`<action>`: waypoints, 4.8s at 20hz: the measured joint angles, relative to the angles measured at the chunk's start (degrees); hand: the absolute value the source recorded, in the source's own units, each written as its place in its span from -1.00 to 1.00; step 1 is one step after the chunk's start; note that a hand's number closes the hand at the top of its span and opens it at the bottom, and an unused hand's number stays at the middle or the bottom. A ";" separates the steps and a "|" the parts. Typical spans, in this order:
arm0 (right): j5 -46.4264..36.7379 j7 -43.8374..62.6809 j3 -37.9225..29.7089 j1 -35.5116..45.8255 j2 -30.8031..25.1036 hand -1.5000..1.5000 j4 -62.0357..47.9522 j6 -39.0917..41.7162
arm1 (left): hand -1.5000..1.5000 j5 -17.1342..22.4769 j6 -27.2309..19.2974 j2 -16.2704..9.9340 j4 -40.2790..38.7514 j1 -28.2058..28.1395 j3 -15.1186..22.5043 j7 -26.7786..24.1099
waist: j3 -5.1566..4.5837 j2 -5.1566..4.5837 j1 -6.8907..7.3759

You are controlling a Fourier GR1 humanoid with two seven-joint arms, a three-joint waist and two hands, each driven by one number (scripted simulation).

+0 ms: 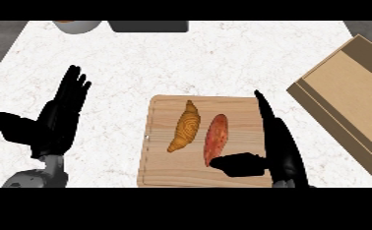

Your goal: Pick the sweet potato from the cutting board and place it in the cardboard box

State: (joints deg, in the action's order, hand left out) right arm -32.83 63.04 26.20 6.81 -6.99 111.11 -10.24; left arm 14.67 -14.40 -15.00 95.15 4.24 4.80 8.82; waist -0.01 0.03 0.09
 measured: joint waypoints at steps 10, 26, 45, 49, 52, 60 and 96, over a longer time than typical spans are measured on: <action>-5.22 -1.78 0.57 -2.10 4.53 -1.00 -5.14 1.09 | 0.00 -0.72 2.07 0.96 -0.10 0.52 -2.36 0.81 | 0.01 -0.01 -0.03; -4.10 -4.74 -0.53 -0.06 6.74 -1.00 -13.64 0.76 | 0.00 -3.24 5.72 3.44 -0.85 1.13 -5.75 1.66 | 0.01 -0.02 0.00; -4.02 -7.91 0.25 1.27 6.72 1.00 -20.01 -2.10 | 0.00 -5.60 7.86 6.31 1.50 0.65 -7.80 3.95 | -0.01 0.01 -0.03; -7.05 -9.32 1.11 1.87 6.53 1.00 -20.98 -1.43 | 0.00 -6.48 7.21 6.55 1.10 2.25 -7.95 5.09 | -0.01 0.02 -0.06; -9.82 -9.14 2.95 2.04 6.62 1.00 -21.60 -2.15 | 0.00 -6.56 7.72 6.95 1.21 1.21 -8.09 4.25 | -0.04 0.10 -0.04; -16.18 -18.76 13.97 -0.40 -0.39 1.00 -16.39 3.77 | 0.00 -7.52 7.66 7.91 -0.01 1.30 -7.63 3.50 | -0.08 0.51 0.02; -34.04 -23.30 8.03 -13.90 -33.70 1.00 26.40 -0.42 | 0.00 -6.56 7.99 6.94 2.35 0.74 -9.44 4.92 | 0.06 -0.21 -0.98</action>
State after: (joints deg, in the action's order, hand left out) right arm -66.87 39.74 34.23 -7.10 -40.69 137.51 -10.67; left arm 8.11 -6.41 -8.06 97.50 4.98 -4.64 13.74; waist 0.04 -0.18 -0.89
